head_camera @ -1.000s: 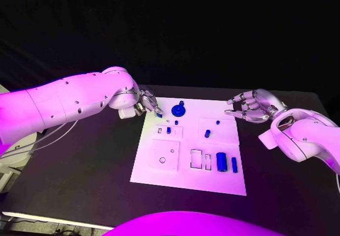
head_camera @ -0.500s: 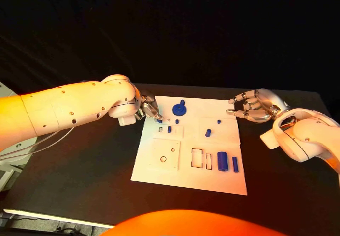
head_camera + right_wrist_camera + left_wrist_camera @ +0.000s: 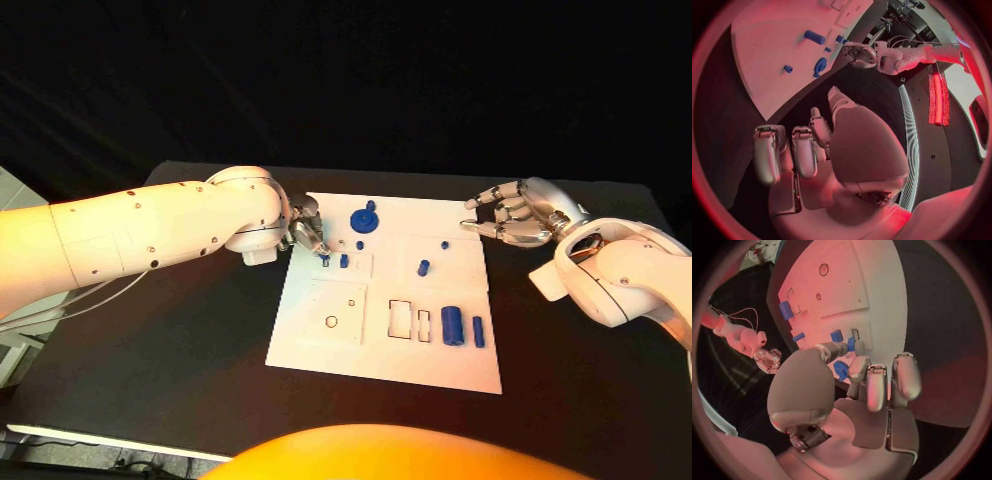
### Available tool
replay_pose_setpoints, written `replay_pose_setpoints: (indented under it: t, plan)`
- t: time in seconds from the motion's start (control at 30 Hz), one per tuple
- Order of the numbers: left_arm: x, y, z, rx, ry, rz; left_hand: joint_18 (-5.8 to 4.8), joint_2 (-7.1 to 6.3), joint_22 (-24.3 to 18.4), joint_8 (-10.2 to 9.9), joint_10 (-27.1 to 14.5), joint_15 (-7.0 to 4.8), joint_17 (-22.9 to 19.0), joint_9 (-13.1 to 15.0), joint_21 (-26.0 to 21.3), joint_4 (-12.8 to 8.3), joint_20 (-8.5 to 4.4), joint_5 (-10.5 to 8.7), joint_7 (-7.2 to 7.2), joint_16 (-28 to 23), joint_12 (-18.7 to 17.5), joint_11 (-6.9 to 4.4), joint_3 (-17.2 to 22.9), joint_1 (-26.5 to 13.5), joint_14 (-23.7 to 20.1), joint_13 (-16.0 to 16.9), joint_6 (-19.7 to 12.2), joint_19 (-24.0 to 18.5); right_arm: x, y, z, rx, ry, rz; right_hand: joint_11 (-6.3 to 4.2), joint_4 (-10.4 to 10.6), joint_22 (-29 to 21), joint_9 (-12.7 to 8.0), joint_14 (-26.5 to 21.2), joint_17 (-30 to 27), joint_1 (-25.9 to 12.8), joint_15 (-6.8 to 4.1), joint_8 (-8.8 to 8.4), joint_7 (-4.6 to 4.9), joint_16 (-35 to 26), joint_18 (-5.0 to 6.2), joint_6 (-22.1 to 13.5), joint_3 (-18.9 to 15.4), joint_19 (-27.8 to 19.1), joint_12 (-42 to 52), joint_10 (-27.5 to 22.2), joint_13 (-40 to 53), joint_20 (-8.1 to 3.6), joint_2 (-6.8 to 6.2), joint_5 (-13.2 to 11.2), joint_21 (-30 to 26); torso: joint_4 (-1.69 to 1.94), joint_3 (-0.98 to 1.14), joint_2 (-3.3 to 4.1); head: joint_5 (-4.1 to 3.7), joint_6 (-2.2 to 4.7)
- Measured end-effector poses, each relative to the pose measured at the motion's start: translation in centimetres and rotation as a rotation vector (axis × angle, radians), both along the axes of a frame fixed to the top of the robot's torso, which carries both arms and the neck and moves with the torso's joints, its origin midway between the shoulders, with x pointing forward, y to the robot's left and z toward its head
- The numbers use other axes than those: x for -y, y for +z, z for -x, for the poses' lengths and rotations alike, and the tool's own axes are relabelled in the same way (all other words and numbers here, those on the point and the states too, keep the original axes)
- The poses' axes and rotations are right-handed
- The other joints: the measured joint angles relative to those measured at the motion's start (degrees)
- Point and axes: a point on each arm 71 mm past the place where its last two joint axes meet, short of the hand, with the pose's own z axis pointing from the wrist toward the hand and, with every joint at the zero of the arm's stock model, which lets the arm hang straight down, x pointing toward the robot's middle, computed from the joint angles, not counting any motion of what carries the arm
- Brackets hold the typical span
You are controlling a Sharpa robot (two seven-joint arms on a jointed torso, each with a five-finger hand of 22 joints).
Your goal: Assemble the parts on the task board
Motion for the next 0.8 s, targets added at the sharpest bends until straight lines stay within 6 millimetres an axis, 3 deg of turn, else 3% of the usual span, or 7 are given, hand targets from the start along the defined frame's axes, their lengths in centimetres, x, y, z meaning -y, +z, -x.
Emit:
replay_pose_setpoints:
  t: [0.2,0.8]
  plan:
    - [0.35,-0.31,0.15,0.011,-0.021,-0.028,0.00,0.01,-0.1,0.0,0.0,0.00,0.0,0.1,0.0,-0.5,0.00,0.00,-0.06,0.0,0.0,0.00,0.5,-0.5,0.0,0.0,0.1,0.0,0.00,0.00,0.00,0.000,0.000,0.000,0.00,0.2,0.0,0.0,0.0,0.0,0.0,0.00,0.00,0.00,0.0,0.00,0.0,-0.2,0.0,0.0,0.0,0.0,0.00,0.00,0.0,0.0,0.01,0.00,0.01,-0.27,-0.12]
    - [0.69,-0.42,0.15,0.020,-0.060,-0.078,0.01,-0.20,-0.5,0.0,0.0,0.01,0.0,0.1,0.0,-0.5,0.00,-0.01,0.04,0.0,0.0,0.02,0.5,-0.7,0.0,-0.3,0.2,0.0,0.04,0.02,0.01,0.002,0.000,-0.001,0.00,0.2,0.0,0.0,0.0,0.0,0.0,0.00,0.00,0.00,0.0,0.00,0.0,-0.2,0.0,0.0,0.0,0.0,0.00,0.00,0.0,0.0,0.01,0.03,0.00,-0.14,-0.51]
